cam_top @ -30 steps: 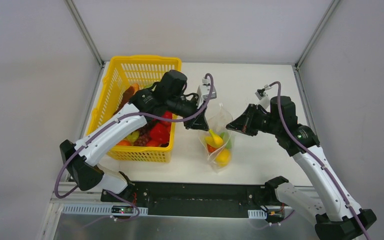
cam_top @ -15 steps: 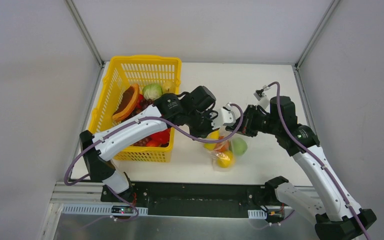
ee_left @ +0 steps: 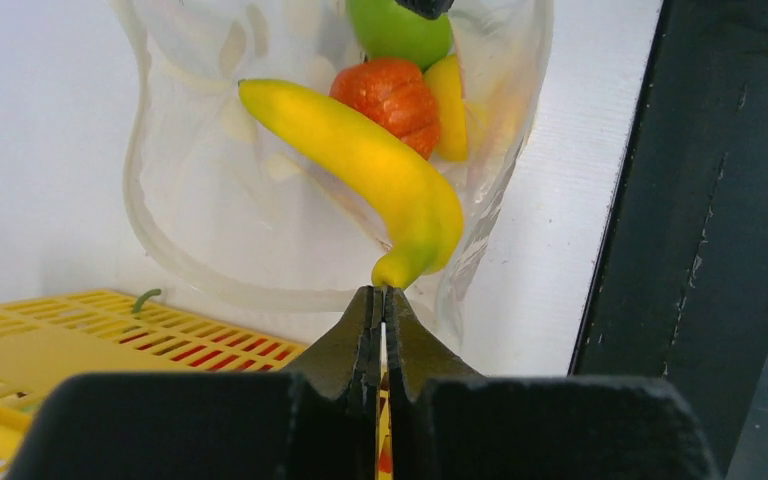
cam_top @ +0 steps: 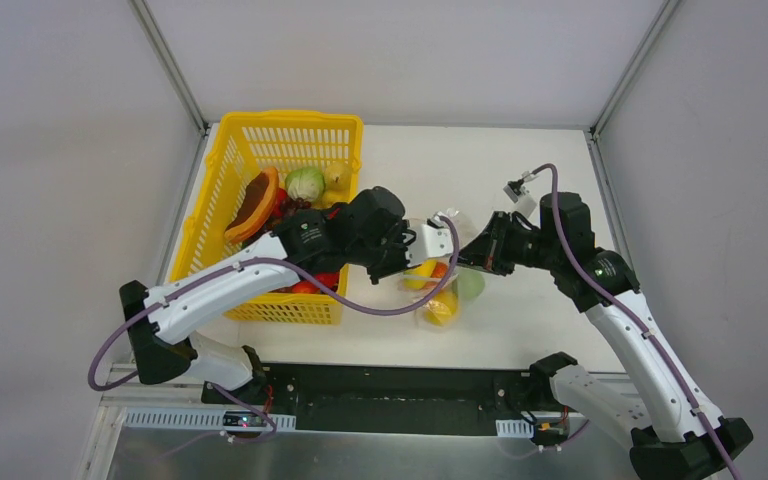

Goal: Place the food in the zip-top bag and seal the zipper
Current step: Place the fake fruit in the zipper food storage bag.

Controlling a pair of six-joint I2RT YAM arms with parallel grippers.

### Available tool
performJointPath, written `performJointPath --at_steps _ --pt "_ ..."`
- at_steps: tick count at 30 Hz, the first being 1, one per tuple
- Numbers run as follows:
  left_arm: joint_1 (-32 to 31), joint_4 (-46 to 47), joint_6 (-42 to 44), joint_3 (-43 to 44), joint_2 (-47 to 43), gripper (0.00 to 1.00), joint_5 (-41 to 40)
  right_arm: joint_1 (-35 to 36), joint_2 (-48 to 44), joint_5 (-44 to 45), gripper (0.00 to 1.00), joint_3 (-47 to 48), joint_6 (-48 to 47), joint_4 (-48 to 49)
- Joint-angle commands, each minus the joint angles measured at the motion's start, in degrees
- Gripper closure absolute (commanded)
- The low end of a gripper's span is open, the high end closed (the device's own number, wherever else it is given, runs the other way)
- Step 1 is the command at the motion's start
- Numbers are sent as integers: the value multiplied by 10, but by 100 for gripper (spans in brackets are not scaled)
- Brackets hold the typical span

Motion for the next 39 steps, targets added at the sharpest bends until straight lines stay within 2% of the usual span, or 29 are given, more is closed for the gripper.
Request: performJointPath --at_steps 1,4,7,10,18,24,30,34,39 --pt "-8 -8 45 26 -47 100 48 -2 5 -58 100 34 -29 9" --pt "-25 -87 79 67 -44 100 84 -2 15 -92 100 43 -45 7" --pt "-44 -140 107 98 -35 100 78 -2 22 -127 100 54 -58 8" --pt "-68 -175 122 127 -28 100 73 -2 31 -161 100 71 -72 8" --pt "-132 -206 131 173 -12 100 72 -2 48 -177 100 94 -86 3" --pt "-140 -90 137 103 -26 100 -14 -2 43 -203 100 79 -65 29" --pt "-129 19 133 57 -28 100 -45 -2 25 -213 100 55 -47 48" --pt "-112 116 127 -5 -51 100 -54 -2 21 -213 100 42 -36 58" --pt "-86 126 113 -28 -34 100 -37 -2 19 -212 100 37 -29 66"
